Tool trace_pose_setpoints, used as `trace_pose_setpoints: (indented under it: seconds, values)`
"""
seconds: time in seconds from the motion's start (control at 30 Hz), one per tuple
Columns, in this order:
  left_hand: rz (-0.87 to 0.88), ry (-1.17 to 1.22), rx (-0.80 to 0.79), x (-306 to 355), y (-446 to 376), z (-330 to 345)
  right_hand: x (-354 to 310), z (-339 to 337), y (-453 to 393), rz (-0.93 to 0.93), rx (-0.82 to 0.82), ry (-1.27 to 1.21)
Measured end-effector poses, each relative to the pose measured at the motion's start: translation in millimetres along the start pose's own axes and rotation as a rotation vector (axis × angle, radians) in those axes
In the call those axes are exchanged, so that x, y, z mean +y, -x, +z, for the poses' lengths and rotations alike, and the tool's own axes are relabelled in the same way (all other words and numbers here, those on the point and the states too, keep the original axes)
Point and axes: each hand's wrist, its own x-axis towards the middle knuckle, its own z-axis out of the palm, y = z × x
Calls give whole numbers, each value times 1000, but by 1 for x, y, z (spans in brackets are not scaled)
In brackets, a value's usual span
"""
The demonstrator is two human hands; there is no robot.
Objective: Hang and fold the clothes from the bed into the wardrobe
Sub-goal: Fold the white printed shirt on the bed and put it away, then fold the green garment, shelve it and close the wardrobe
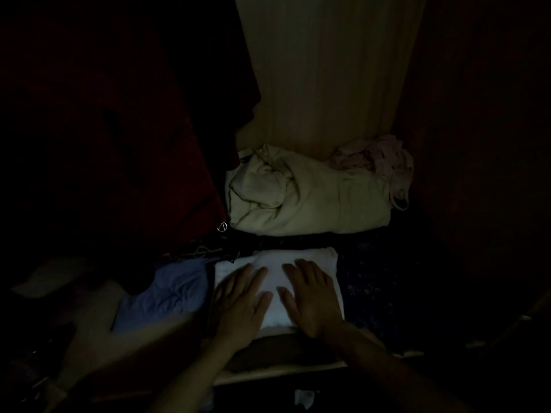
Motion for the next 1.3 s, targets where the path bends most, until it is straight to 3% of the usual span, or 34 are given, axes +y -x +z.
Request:
trace_pose_setpoints:
  seconds: [0.17,0.23,0.3,0.47,0.63,0.8,1.03,1.3]
  values:
    - [19,204,7,11,3,-31,-11,-38,9,-110,-21,54]
    - [63,420,37,21,16,-45,-16,-57,20,-39,5,72]
    - [137,485,56,31,35,-60,-22,-76,37,86,21,94]
    - [247,502,147,54,79,-77,-42,-120,89,177,-5,96]
    - [187,575,41,98,112,-88,-59,-156,152,233,-34,140]
    - [285,646,-61,155,146,-95,-53,-187,216,365,-8,210]
    - [444,560,-188,257,218,-91,-28,-254,330,499,60,203]
    - [558,454,-279,402,338,-67,-5,-319,526,670,180,221]
